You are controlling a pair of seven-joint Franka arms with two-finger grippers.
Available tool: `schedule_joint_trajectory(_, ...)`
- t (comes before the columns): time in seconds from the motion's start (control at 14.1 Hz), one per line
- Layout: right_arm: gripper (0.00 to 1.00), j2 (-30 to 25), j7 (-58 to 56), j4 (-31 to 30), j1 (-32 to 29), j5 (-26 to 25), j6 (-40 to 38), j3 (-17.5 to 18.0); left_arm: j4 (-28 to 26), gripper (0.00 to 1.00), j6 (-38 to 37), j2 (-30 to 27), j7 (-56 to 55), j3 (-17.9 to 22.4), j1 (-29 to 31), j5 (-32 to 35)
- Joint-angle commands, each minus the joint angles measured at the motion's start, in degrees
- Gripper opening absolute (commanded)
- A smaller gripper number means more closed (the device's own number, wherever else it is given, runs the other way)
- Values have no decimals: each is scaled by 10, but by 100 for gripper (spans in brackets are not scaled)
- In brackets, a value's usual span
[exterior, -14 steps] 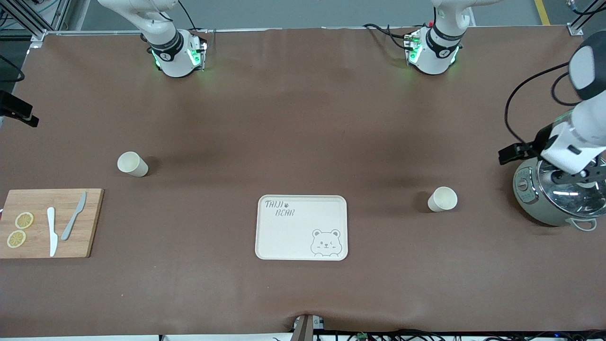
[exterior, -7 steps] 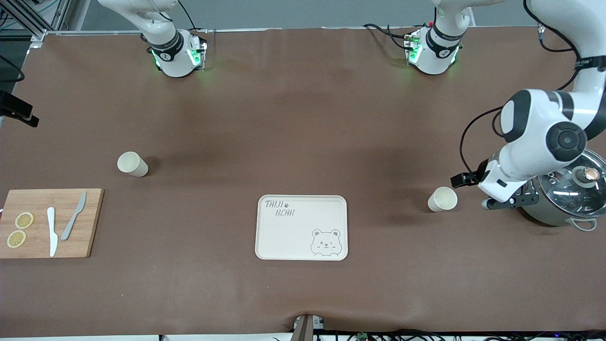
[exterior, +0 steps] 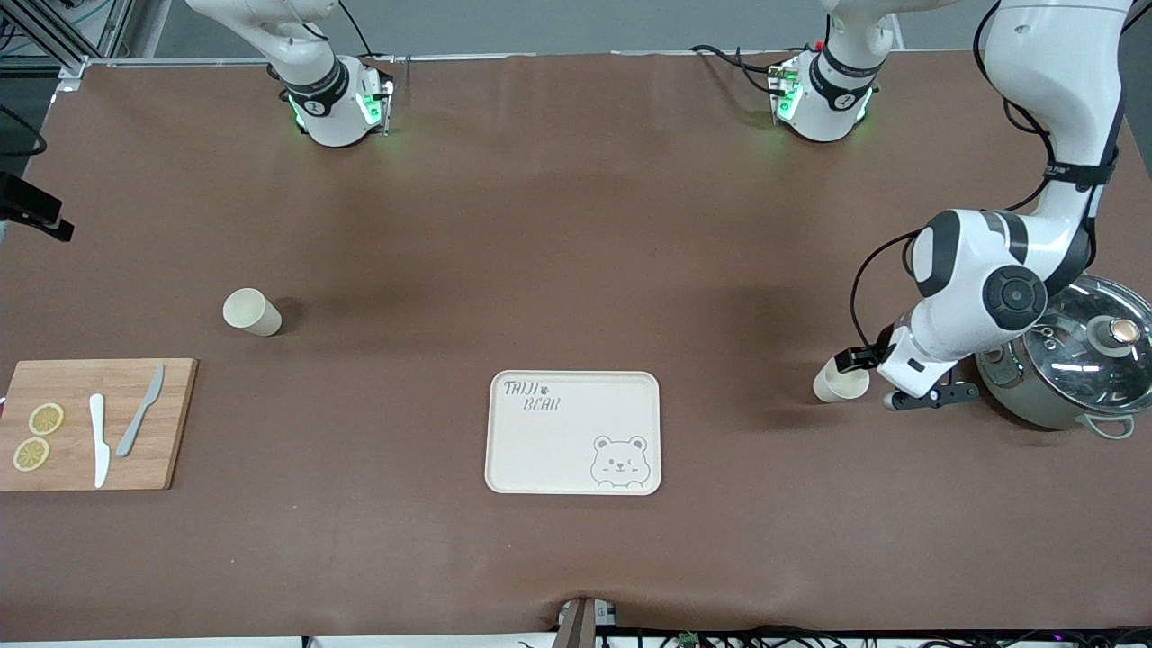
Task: Place white IKEA cup upright on tray with both arms
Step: 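Reach the left gripper down to the white cup beside the pot, then grasp the white cup with the left gripper and carry it toward the tray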
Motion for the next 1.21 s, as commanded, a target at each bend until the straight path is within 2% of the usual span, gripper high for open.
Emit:
schedule_joint_trajectory(0.0, 100, -3, 5, 1, -9, 13, -2, 4, -1, 69, 24, 15, -5, -3, 5, 0)
schedule_joint_trajectory(0.14, 100, -3, 5, 1, -9, 13, -2, 4, -1, 60, 39, 29, -5, -1, 7, -1)
schedule_joint_trajectory(0.21, 100, -2, 5, 1, -9, 12, -2, 4, -1, 48, 39, 30, -5, -1, 7, -1)
schedule_joint_trajectory(0.36, 100, -2, 5, 1, -9, 12, -2, 4, 0, 14, 39, 33, -5, 0, 7, -1)
schedule_joint_trajectory(0.43, 100, -3, 5, 1, -9, 13, -2, 4, 0, 1, 40, 33, -5, 1, 7, -1)
schedule_joint_trajectory(0.92, 100, -2, 5, 1, -9, 13, -2, 4, 27, 0, 24, 17, -22, -3, 3, 0)
schedule_joint_trajectory(1.14, 100, -2, 5, 1, -9, 13, -2, 4, 79, 0, -45, 19, -22, -11, -18, 0)
